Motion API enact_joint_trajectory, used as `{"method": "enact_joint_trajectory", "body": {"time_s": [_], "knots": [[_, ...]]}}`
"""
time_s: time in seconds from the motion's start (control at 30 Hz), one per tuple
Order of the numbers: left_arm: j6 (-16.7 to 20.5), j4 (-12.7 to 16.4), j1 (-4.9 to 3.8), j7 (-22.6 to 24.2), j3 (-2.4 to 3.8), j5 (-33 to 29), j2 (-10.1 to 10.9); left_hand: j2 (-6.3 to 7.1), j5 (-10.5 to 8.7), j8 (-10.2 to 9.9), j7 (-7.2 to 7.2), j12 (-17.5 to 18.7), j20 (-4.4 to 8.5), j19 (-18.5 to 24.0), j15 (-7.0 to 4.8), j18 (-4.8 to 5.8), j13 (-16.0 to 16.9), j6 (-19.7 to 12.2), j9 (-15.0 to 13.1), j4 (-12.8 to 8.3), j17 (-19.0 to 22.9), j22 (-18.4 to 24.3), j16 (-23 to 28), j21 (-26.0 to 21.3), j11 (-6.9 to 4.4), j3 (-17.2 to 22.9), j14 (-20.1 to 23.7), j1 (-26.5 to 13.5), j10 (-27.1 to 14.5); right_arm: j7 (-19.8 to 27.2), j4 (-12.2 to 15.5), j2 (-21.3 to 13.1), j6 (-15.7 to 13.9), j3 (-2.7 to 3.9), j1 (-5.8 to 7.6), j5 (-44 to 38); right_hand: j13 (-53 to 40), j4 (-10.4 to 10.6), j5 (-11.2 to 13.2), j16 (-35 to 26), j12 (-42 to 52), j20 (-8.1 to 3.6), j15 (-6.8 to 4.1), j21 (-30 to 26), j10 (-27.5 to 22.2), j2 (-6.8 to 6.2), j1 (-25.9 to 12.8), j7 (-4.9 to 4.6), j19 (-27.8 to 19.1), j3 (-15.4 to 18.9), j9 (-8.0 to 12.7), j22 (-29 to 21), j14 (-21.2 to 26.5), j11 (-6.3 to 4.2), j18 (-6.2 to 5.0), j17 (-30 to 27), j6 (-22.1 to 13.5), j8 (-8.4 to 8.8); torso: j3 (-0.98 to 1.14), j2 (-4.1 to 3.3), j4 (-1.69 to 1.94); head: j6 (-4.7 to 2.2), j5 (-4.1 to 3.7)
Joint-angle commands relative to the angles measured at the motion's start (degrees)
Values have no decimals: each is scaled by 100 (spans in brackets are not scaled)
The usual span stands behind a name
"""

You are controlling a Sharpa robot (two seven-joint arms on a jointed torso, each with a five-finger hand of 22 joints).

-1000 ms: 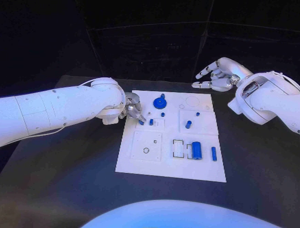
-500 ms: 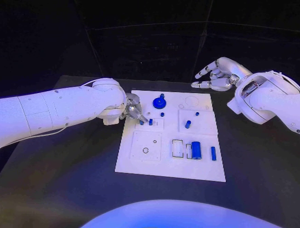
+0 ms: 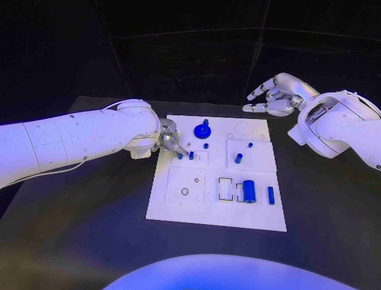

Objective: Assemble the parts on the task board

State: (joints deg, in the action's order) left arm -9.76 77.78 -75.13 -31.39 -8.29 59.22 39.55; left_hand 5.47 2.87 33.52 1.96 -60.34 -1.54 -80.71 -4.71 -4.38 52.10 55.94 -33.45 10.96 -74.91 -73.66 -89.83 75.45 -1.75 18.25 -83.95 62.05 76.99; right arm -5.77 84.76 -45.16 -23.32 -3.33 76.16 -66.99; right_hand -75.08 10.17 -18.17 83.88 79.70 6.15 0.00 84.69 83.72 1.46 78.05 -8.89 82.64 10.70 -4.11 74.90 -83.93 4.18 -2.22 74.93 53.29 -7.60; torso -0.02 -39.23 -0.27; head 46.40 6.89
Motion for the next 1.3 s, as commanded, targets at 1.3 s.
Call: {"method": "enact_joint_trajectory", "body": {"time_s": [1.3], "knots": [[1855, -507, -64, 3278, -96, 455, -415, -136, 8, -1622, 780, 3651, -564, 1792, 597, -617, -3707, -693, 1728, -544, 3756, 3543, 4150, -4084, 767, -1007, 1463, 2443, -2227, 72, -79, 50, 3, 3, 11, 58, -594, 72, -28, -45, -45, -5, -29, -34, 0, 60, -24, 1, -69, 72, 11, 419, -351, -26, -49, 320, -27, -40, 3, -6, -2, -121, -191]]}}
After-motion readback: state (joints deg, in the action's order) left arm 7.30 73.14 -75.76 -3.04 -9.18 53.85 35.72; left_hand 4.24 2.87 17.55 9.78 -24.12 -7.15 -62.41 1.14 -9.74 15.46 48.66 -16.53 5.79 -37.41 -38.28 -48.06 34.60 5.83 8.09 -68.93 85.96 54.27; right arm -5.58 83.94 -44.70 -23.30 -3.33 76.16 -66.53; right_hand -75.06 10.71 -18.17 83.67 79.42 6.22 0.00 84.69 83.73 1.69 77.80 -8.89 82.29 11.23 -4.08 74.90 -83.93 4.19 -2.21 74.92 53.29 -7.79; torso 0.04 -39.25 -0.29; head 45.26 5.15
